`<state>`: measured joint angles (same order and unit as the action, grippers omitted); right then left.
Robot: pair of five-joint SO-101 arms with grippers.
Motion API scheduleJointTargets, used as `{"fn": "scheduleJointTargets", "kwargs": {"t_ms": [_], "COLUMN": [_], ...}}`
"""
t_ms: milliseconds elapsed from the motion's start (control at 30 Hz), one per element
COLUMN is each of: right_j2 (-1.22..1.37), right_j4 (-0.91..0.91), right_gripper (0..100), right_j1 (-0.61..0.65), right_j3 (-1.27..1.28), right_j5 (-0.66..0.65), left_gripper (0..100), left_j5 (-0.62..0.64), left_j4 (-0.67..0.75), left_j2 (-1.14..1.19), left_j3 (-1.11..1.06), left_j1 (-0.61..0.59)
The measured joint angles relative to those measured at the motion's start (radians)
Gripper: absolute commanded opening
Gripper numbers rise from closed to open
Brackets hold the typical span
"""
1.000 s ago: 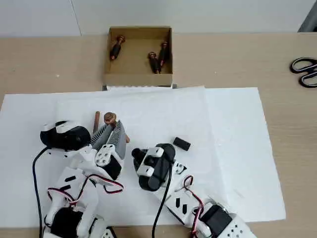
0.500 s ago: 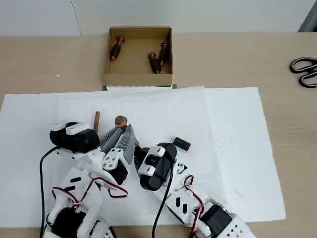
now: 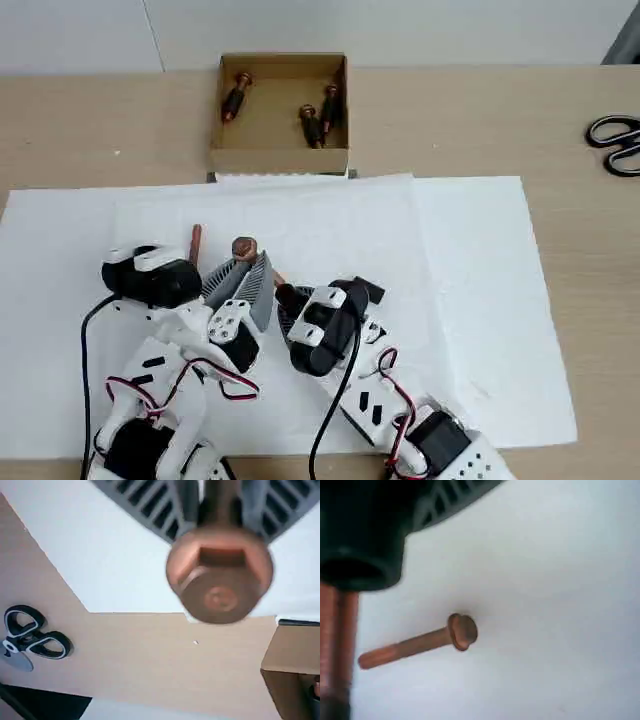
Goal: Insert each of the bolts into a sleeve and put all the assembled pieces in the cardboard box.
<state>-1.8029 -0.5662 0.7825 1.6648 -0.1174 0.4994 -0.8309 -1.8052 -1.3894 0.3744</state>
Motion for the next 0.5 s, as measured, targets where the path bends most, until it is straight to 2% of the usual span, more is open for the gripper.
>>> {"fn": "scheduleJointTargets", "kwargs": {"t_ms": [500], "right_j2": [0.000], "right_j4": [0.005], "right_gripper": [0.3], "right_j1": [0.000], "right_j3": [0.005], "right_j5": [0.000], "left_gripper": [1], "left_j5": [0.000], "left_j4": [-0.011], "left_j2": [0.000], "left_j3": [0.084], "left_j1": [0.000]}}
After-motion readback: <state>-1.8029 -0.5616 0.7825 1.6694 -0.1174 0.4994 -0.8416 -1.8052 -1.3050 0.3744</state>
